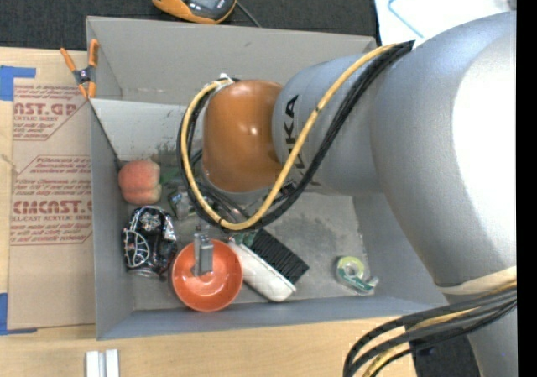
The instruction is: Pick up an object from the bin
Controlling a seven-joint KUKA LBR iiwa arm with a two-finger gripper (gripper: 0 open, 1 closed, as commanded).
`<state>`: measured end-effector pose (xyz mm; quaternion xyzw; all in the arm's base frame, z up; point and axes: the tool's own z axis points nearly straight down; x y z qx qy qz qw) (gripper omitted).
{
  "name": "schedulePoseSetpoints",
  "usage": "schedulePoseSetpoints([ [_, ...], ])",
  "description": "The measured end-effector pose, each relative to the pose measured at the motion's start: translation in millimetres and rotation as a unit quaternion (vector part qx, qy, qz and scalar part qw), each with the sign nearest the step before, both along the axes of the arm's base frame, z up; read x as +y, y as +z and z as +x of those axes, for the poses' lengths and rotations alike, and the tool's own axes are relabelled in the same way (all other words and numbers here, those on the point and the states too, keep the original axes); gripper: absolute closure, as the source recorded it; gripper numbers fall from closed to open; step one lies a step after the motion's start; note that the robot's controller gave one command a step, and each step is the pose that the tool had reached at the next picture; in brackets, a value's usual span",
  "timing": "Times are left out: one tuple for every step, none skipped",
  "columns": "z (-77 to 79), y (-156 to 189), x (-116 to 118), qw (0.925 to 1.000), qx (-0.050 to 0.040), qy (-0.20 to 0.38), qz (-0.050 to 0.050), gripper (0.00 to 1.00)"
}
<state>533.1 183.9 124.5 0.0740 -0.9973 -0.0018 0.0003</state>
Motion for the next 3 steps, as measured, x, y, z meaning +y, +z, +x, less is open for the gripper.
schedulePoseSetpoints([
  [7.5, -23.1, -41.3, 0.9786, 0.0006, -0.206, -0.001, 1.0],
  [7.5, -23.1, -41.2, 0.9786, 0.0006, -0.206, -0.001, 1.0],
  [7.5, -23.1, -41.2, 0.9786, 0.0006, -0.206, -0.001, 1.0],
])
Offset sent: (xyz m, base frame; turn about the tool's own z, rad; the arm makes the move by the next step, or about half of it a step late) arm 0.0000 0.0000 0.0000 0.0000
